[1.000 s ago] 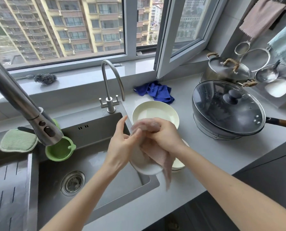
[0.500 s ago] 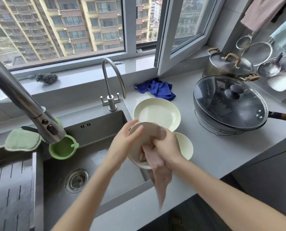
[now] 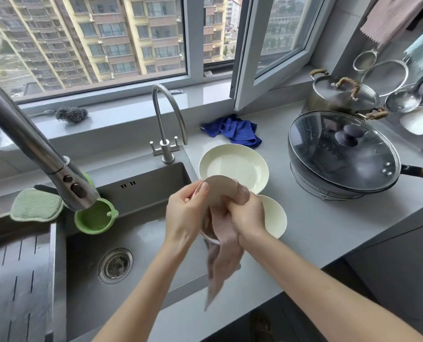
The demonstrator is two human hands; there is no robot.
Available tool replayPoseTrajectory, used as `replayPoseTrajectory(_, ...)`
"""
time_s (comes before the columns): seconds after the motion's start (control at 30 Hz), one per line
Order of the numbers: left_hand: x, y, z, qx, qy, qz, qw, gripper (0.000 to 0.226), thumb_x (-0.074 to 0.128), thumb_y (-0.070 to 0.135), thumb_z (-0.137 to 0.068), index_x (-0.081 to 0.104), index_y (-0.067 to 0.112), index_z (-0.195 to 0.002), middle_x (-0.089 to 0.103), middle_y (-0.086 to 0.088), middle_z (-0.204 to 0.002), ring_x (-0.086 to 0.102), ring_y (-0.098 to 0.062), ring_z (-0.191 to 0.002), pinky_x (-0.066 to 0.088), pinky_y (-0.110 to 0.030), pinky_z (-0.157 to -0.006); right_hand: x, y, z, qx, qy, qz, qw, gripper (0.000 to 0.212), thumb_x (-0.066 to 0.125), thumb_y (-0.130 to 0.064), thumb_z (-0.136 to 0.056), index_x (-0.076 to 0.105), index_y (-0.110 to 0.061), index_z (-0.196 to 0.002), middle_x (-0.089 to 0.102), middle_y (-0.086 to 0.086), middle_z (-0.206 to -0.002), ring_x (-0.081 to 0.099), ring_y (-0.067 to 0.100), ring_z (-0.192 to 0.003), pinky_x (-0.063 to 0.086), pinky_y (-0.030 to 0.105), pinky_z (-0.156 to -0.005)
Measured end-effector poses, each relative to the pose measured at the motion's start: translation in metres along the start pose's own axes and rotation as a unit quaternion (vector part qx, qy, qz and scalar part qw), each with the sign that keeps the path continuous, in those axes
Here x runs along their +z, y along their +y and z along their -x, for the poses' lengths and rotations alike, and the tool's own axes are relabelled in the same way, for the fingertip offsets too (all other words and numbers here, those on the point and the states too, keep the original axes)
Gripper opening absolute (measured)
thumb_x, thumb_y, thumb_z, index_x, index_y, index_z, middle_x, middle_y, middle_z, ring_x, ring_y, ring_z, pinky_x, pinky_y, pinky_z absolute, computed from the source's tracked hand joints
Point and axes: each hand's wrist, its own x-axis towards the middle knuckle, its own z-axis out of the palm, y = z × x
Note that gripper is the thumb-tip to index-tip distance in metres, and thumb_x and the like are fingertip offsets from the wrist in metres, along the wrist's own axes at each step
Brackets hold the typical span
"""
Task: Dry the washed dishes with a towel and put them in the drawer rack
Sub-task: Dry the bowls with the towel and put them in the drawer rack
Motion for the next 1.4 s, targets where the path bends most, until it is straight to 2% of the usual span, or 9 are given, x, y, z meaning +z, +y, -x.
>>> replayPoseTrajectory(0.13,0.001,-0.004,-0.002,-0.010,0.078,0.007,0.997,0.017,0.057,0.033,-0.090,0.072,0.025,-0.096,0.069,0.003,-0.095,0.062,-0.014,-0.093,0.049,-0.033,-0.084,0.000,0.010,0.011,0.056,-0.057,-0.029,0.996,0.030,0.068,-0.025,-0.085,0.063,-0.012,-0.111,0.071,0.003,-0.102,0.067,0.021,-0.099,0.052,0.035,-0.090)
replayPoseTrajectory(0.27,-0.028,-0.001,-0.012,-0.255,0.048,0.113,0.959,0.032,0.053,0.049,-0.089,0.067,0.023,-0.101,0.068,-0.010,-0.109,0.065,-0.035,-0.100,0.052,-0.060,-0.082,-0.045,-0.042,0.010,-0.106,-0.066,0.224,0.967,0.053,0.053,-0.056,-0.088,0.047,-0.011,-0.116,0.062,0.002,-0.104,0.059,0.026,-0.104,0.043,0.033,-0.080)
replayPoseTrajectory(0.43,-0.039,0.001,-0.016,-0.309,-0.051,0.107,0.943,0.051,0.044,0.059,-0.089,0.065,0.018,-0.111,0.070,-0.014,-0.108,0.065,-0.036,-0.099,0.046,-0.060,-0.093,-0.039,-0.082,0.034,-0.341,-0.106,0.519,0.776,0.067,0.016,-0.074,-0.084,0.047,-0.019,-0.108,0.038,0.002,-0.099,0.048,0.028,-0.087,0.031,0.035,-0.070)
replayPoseTrajectory(0.53,-0.036,0.008,-0.010,-0.278,-0.101,0.046,0.954,0.055,0.043,0.062,-0.087,0.068,0.019,-0.112,0.072,-0.011,-0.105,0.068,-0.030,-0.094,0.053,-0.045,-0.081,-0.023,-0.064,0.035,-0.403,-0.200,0.578,0.681,0.052,0.020,-0.048,-0.084,0.054,-0.017,-0.109,0.045,0.005,-0.104,0.048,0.027,-0.094,0.041,0.037,-0.074)
replayPoseTrajectory(0.8,-0.009,0.014,0.006,-0.181,-0.048,-0.048,0.981,0.043,0.050,0.048,-0.091,0.071,0.011,-0.090,0.069,-0.011,-0.082,0.063,-0.025,-0.074,0.049,-0.031,-0.063,-0.012,-0.017,0.028,-0.477,-0.111,0.424,0.762,0.012,0.054,-0.006,-0.066,0.061,-0.011,-0.059,0.058,0.003,-0.056,0.054,0.025,-0.049,0.045,0.030,-0.042)
replayPoseTrajectory(0.97,-0.008,0.005,0.003,-0.208,-0.062,-0.031,0.976,0.046,0.058,0.050,-0.086,0.066,0.006,-0.095,0.057,-0.010,-0.080,0.056,-0.022,-0.072,0.040,-0.030,-0.066,-0.014,-0.033,0.058,-0.302,-0.263,0.268,0.876,0.024,0.056,-0.007,-0.080,0.078,-0.014,-0.085,0.075,-0.003,-0.079,0.062,0.003,-0.072,0.045,0.014,-0.064)
replayPoseTrajectory(1.2,0.001,0.007,0.016,-0.218,-0.252,-0.106,0.937,0.046,0.053,0.057,-0.084,0.073,0.020,-0.103,0.070,-0.021,-0.102,0.066,-0.034,-0.083,0.043,-0.032,-0.062,-0.080,-0.036,0.048,-0.304,-0.407,0.578,0.639,0.033,0.049,-0.005,-0.089,0.073,-0.026,-0.101,0.063,-0.011,-0.080,0.057,-0.004,-0.076,0.045,0.024,-0.072)
replayPoseTrajectory(1.3,0.012,0.015,0.018,-0.192,-0.294,-0.099,0.931,0.043,0.051,0.055,-0.081,0.071,0.030,-0.110,0.072,-0.006,-0.108,0.066,-0.032,-0.102,0.047,-0.042,-0.076,-0.093,-0.027,0.047,-0.400,-0.346,0.540,0.655,0.032,0.046,-0.007,-0.092,0.068,-0.014,-0.114,0.064,0.006,-0.120,0.057,0.023,-0.115,0.042,0.038,-0.101)
replayPoseTrajectory(1.4,0.025,0.024,0.024,-0.156,-0.311,-0.053,0.936,0.035,0.047,0.047,-0.088,0.069,0.032,-0.111,0.070,0.004,-0.114,0.066,-0.022,-0.106,0.046,-0.041,-0.078,-0.121,-0.020,0.056,-0.505,-0.205,0.446,0.710,0.025,0.049,0.003,-0.092,0.073,0.002,-0.094,0.071,0.014,-0.107,0.067,0.024,-0.103,0.039,0.029,-0.106)
